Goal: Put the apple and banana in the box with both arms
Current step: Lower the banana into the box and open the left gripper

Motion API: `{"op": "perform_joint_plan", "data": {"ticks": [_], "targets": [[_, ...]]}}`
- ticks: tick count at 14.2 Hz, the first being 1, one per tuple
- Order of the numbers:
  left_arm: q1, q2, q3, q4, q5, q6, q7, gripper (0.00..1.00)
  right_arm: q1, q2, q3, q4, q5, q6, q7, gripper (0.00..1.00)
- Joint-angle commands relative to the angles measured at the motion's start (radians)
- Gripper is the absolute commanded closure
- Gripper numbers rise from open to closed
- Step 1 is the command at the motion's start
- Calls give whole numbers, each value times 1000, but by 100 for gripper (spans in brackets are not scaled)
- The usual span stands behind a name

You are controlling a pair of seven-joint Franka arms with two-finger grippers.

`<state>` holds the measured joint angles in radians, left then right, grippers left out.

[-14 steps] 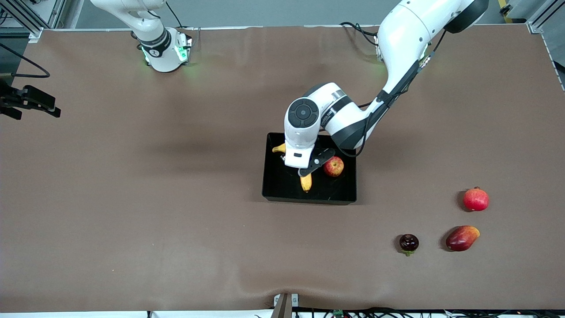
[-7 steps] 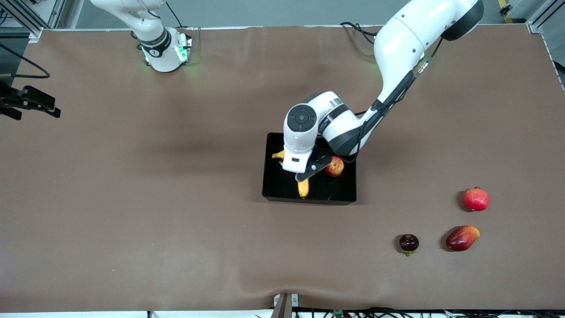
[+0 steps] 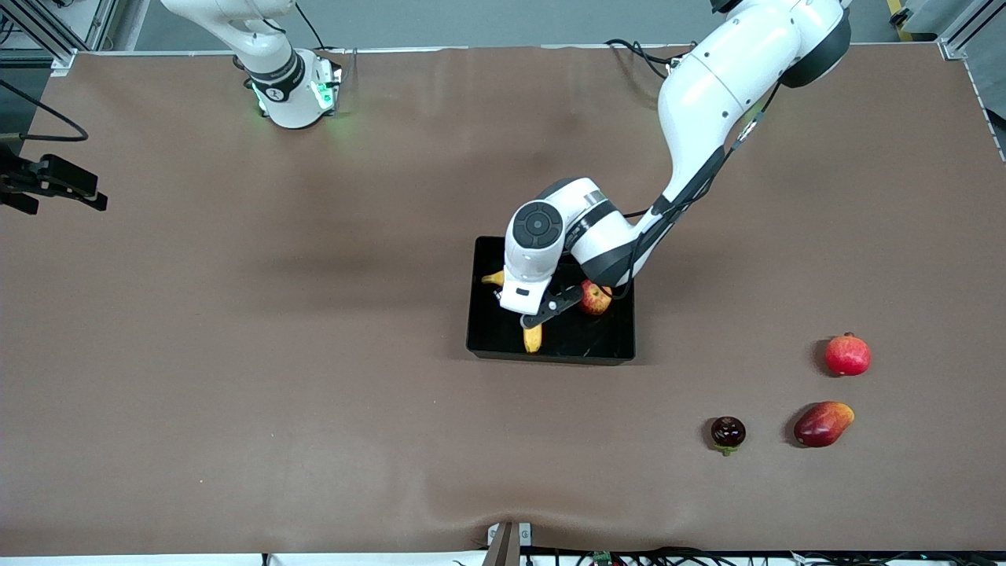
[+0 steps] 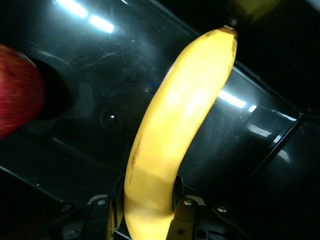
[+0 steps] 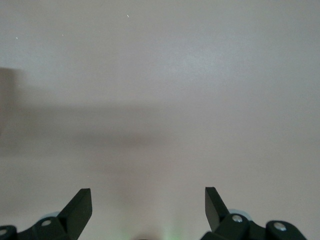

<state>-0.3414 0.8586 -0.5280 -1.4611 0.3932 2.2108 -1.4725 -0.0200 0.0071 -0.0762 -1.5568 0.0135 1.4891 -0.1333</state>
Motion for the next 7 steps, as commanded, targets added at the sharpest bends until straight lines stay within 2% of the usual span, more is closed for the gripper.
{"op": "perform_joint_plan", "data": {"ticks": [1, 3, 7], "targets": [[-10, 8, 8, 13, 29, 26, -6, 59, -3, 13, -2, 23, 6, -10, -9, 0], [-11, 8, 25, 13, 35, 26, -14, 0, 3, 13, 0, 23, 8, -10, -8, 0], [8, -67, 33, 19, 59, -41, -5, 0, 5, 13, 0, 23, 10, -10, -8, 0]]}}
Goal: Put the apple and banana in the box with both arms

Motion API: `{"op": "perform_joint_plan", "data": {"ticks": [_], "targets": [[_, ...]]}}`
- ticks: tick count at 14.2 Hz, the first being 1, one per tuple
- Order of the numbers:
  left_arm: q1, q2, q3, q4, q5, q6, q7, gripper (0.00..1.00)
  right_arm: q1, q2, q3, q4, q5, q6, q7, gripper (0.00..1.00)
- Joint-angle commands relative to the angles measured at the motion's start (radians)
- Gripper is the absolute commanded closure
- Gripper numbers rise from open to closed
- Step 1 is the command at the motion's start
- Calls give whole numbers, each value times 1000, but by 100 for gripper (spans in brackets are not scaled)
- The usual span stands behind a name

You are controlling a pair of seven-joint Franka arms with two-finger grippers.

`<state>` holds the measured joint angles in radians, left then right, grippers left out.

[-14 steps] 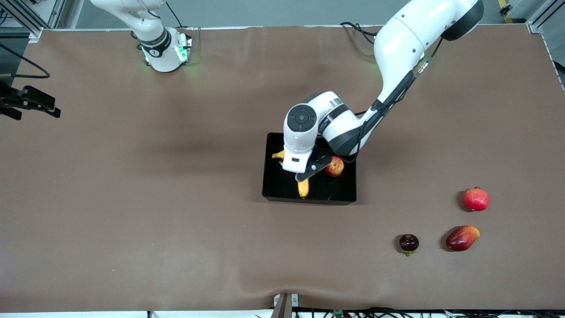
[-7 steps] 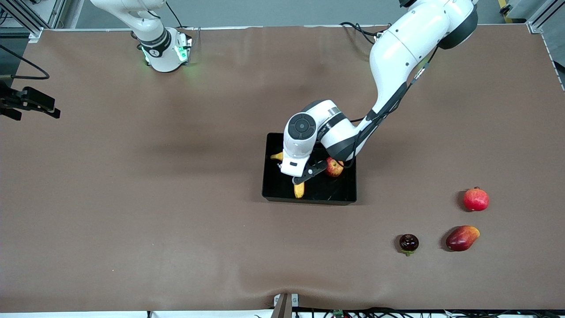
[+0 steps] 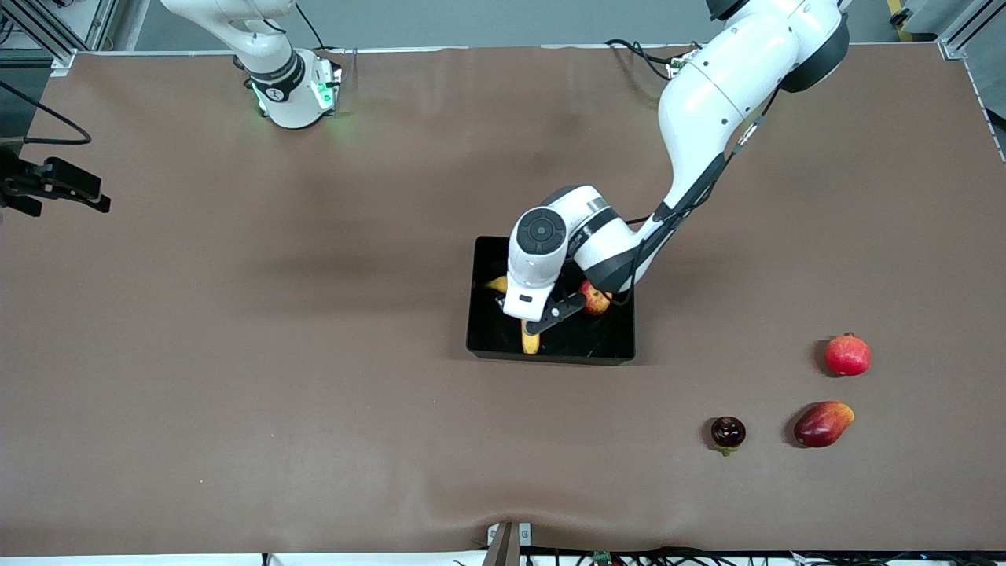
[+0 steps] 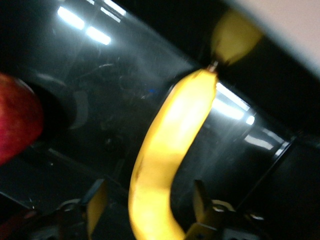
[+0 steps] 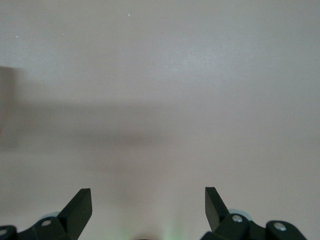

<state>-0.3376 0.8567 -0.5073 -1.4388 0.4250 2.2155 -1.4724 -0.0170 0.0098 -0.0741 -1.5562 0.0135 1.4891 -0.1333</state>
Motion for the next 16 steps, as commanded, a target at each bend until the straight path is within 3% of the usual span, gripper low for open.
{"op": "perform_joint_plan", "data": {"ticks": [1, 4, 10, 16], "targets": [[27, -97, 15, 18, 32, -98, 19, 0, 2, 10, -3, 22, 9, -12, -8, 0], [144, -220, 10, 35, 17, -249, 188, 0, 2, 10, -3, 22, 11, -16, -8, 0], [431, -407, 3, 32, -72, -325, 489, 0, 6, 10, -3, 16, 14, -18, -8, 0], [575, -557, 4, 34, -126, -491, 815, 0, 8, 12, -3, 11, 16, -18, -6, 0]]}}
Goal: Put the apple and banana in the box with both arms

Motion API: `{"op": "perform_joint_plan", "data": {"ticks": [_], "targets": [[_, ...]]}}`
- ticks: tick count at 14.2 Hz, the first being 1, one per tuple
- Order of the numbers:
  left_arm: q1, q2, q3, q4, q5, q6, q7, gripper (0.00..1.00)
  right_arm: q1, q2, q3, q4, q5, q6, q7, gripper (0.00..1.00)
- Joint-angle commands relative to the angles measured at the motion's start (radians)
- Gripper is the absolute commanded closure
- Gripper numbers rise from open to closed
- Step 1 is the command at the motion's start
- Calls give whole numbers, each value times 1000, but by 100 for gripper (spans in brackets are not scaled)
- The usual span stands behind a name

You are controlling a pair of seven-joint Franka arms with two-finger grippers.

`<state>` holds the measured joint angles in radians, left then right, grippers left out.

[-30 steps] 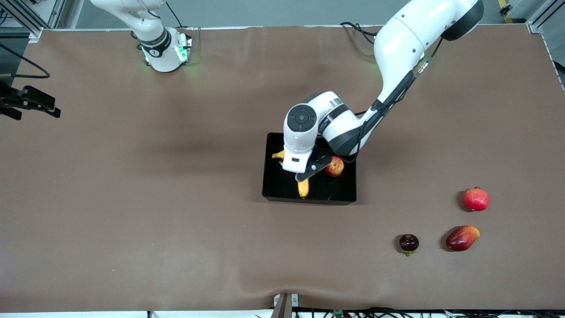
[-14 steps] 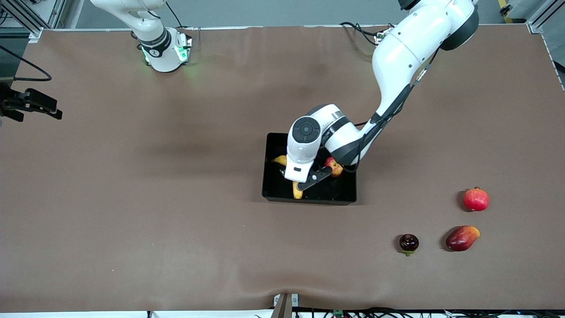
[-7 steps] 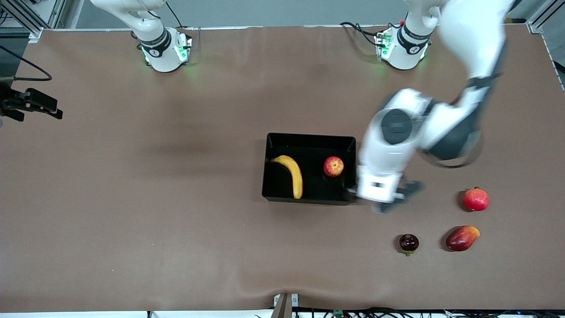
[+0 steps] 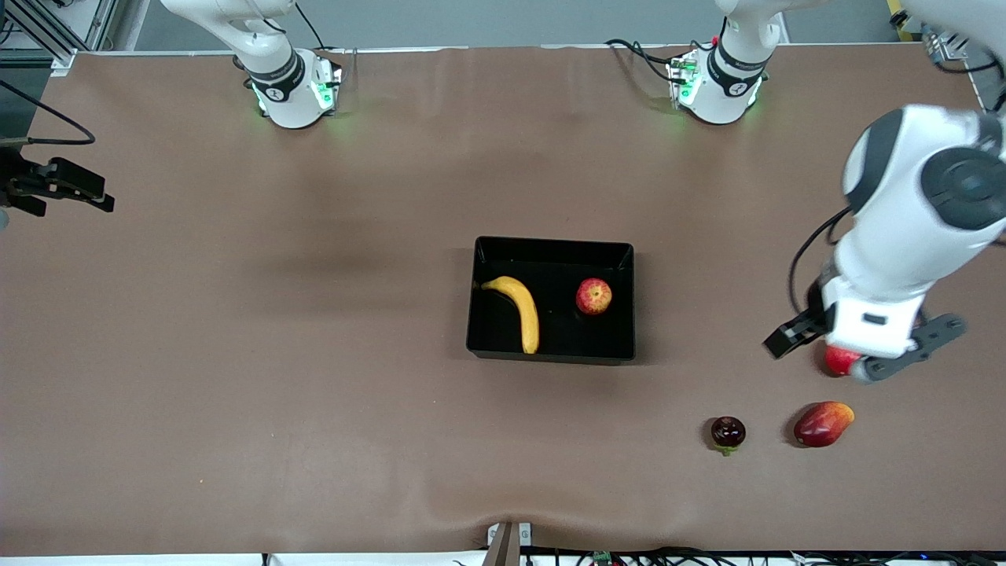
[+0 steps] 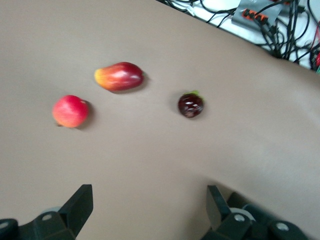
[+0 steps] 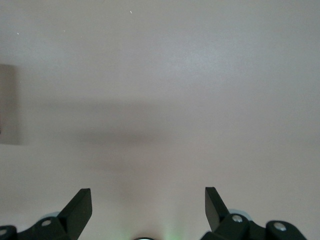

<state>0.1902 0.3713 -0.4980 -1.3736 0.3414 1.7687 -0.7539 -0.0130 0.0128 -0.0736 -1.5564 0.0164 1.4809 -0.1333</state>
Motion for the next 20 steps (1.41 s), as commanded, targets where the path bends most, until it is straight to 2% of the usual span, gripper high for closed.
{"op": "perform_joint_plan", "data": {"ticks": [1, 4, 8, 9, 13, 15, 20], "targets": [[78, -95, -5, -31, -79, -81, 170, 0, 5, 7, -3, 12, 13, -10, -6, 0], [164, -159, -5, -33, -179, -129, 345, 0, 8, 7, -2, 13, 14, -11, -2, 0], [169, -245, 13, -42, -200, -207, 484, 0, 10, 6, 3, 12, 17, -19, 29, 0], [144, -268, 80, -44, -228, -218, 511, 0, 10, 6, 3, 12, 17, -22, 30, 0], [-116, -377, 410, -129, -337, -241, 645, 0, 8, 6, 5, 15, 19, -36, 50, 0], [-216, -431, 517, -177, -343, -258, 677, 0, 10, 6, 5, 15, 19, -36, 50, 0], [-232, -538, 521, -294, -357, -264, 656, 0, 10, 6, 5, 13, 19, -36, 50, 0]]}}
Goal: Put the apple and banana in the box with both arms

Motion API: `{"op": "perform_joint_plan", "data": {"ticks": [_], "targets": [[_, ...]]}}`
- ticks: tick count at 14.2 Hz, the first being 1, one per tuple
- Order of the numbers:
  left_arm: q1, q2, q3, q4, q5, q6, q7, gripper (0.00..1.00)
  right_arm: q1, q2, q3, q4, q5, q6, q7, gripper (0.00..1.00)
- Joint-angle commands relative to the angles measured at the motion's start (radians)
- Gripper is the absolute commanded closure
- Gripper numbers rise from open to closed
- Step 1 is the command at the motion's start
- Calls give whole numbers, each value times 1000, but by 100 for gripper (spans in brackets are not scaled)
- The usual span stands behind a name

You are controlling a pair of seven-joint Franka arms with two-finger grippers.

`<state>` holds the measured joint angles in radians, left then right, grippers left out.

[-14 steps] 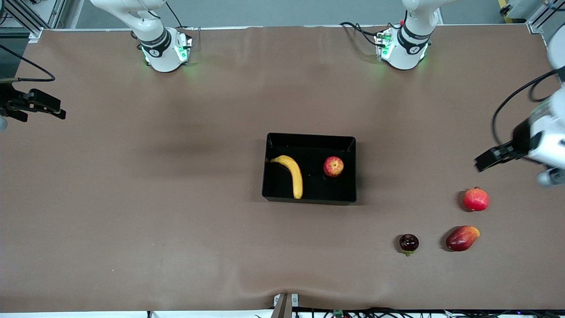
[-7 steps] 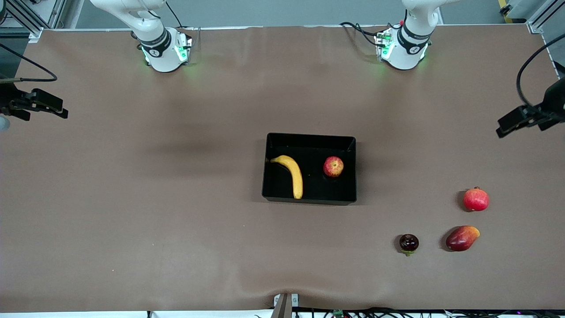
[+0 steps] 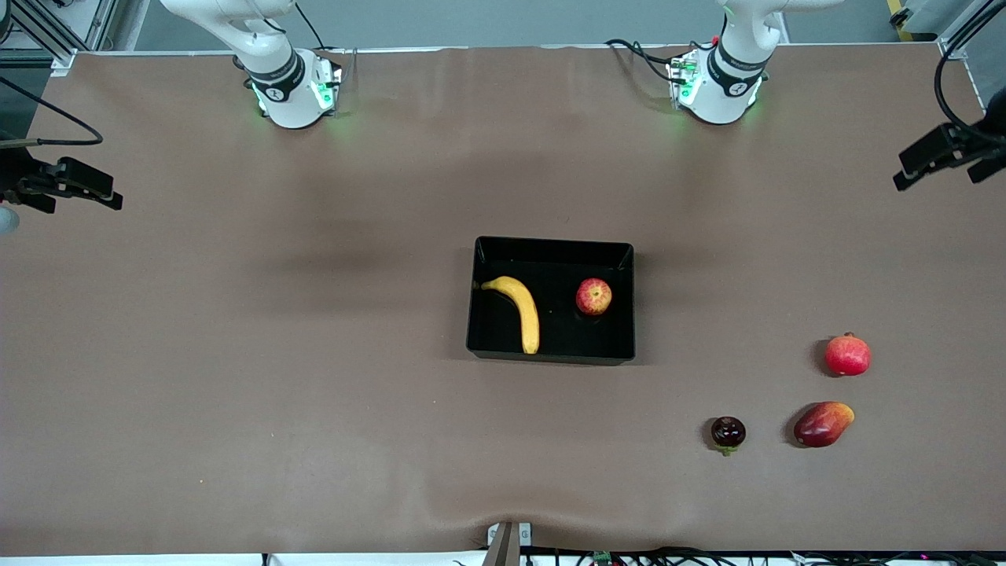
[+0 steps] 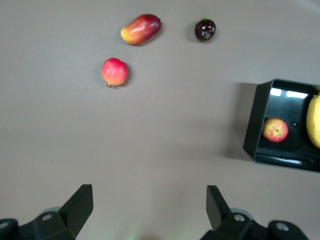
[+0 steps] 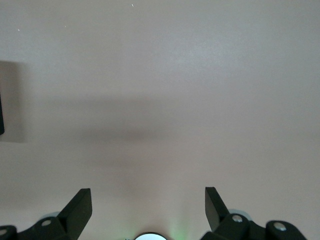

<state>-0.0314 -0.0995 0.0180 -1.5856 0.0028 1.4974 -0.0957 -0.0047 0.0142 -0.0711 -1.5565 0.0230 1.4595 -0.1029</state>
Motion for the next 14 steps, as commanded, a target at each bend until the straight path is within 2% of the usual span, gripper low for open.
{"op": "perform_joint_plan", "data": {"ticks": [1, 4, 14], "targets": [[-2, -74, -22, -86, -20, 6, -13, 0, 2, 4, 2, 13, 12, -14, 20, 0], [5, -75, -84, -86, -18, 0, -68, 0, 2, 4, 2, 13, 12, -14, 20, 0], [-5, -22, -81, -25, -7, 3, -64, 0, 2, 3, 4, 13, 12, -14, 20, 0]]}}
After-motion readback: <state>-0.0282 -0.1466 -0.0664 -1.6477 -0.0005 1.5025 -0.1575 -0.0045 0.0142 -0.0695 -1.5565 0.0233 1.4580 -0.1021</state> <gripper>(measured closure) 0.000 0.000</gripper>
